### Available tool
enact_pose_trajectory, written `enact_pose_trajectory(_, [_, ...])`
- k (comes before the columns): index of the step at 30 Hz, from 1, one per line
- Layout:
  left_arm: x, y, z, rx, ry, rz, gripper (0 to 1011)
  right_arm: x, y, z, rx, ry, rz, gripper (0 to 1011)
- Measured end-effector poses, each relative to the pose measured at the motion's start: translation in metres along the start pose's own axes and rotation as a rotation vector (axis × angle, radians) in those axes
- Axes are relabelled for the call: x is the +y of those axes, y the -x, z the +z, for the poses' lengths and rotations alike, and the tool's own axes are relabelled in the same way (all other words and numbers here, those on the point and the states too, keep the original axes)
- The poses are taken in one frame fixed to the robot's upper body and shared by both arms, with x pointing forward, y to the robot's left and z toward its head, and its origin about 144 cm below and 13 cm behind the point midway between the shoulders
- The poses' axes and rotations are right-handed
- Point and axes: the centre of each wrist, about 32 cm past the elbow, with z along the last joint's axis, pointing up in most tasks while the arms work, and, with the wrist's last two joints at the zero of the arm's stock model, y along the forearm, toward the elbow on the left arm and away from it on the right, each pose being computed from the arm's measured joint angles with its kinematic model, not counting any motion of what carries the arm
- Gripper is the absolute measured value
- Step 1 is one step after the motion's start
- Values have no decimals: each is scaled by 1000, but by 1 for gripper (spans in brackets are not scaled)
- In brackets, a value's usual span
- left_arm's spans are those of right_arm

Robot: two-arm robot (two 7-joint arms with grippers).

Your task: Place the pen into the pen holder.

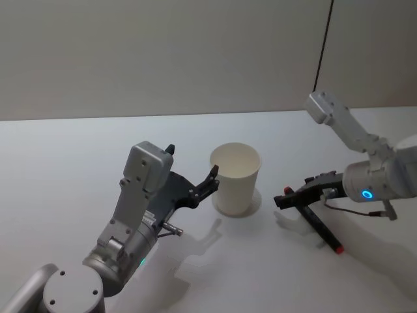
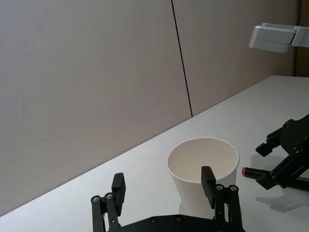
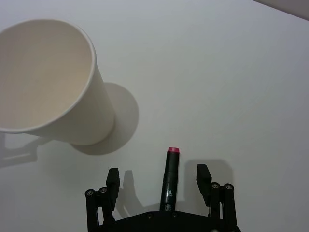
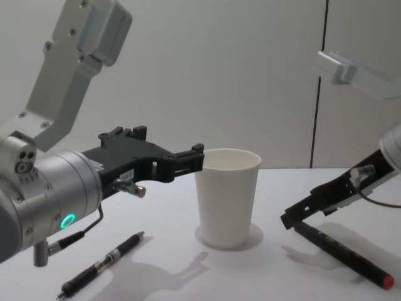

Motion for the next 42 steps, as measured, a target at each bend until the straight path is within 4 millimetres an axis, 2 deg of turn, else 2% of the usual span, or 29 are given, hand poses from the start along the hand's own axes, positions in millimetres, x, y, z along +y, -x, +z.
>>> enact_pose_trajectory(36, [0, 0, 0, 0, 0, 0, 1000, 18, 0, 1, -15, 19, -14, 1001])
enact_pose_trajectory(42, [0, 0, 0, 0, 0, 0, 1000, 19, 1, 0, -17, 21, -11, 907])
